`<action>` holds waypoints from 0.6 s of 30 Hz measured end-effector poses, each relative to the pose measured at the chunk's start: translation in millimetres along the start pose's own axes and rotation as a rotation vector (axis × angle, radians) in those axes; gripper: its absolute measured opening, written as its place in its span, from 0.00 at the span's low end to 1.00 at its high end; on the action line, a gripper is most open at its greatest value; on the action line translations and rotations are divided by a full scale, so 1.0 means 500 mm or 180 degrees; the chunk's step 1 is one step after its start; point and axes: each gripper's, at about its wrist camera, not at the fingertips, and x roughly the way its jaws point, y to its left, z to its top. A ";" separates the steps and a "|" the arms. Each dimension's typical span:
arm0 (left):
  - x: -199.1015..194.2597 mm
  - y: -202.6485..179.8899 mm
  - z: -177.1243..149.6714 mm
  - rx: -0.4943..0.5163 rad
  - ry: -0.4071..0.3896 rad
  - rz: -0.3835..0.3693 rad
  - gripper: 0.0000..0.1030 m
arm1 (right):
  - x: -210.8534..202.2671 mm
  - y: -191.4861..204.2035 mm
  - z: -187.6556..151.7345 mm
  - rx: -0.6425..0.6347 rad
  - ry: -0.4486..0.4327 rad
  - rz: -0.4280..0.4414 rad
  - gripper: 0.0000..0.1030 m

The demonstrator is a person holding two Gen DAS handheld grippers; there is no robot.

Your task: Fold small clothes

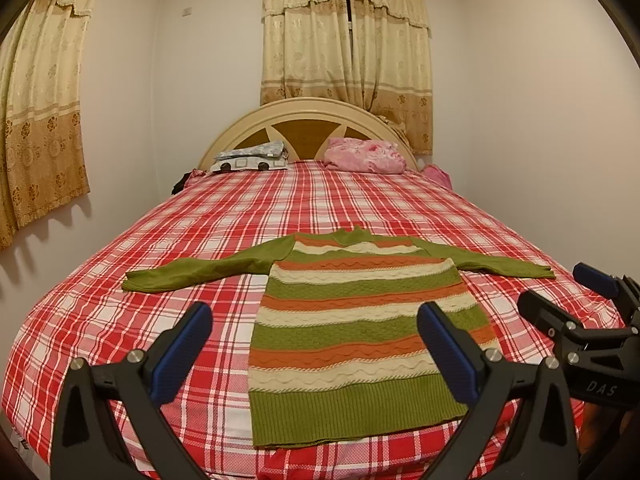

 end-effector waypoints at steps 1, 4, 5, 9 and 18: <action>0.001 -0.003 -0.001 0.0008 0.0000 0.0013 1.00 | 0.000 0.000 0.001 -0.0005 -0.0001 0.0002 0.99; 0.001 -0.002 -0.002 0.0010 0.0007 0.0011 1.00 | 0.000 0.000 0.002 -0.0003 0.0001 0.0001 0.99; 0.000 -0.004 -0.003 0.0004 0.0007 0.0013 1.00 | 0.001 0.000 0.001 -0.0003 0.0001 0.0001 0.99; -0.001 -0.003 -0.003 0.0004 0.0005 0.0013 1.00 | -0.001 0.002 0.001 -0.0010 0.0007 0.0005 0.99; -0.001 -0.005 -0.004 0.0006 0.0009 0.0008 1.00 | -0.002 0.006 0.001 -0.0016 0.0016 0.0021 0.99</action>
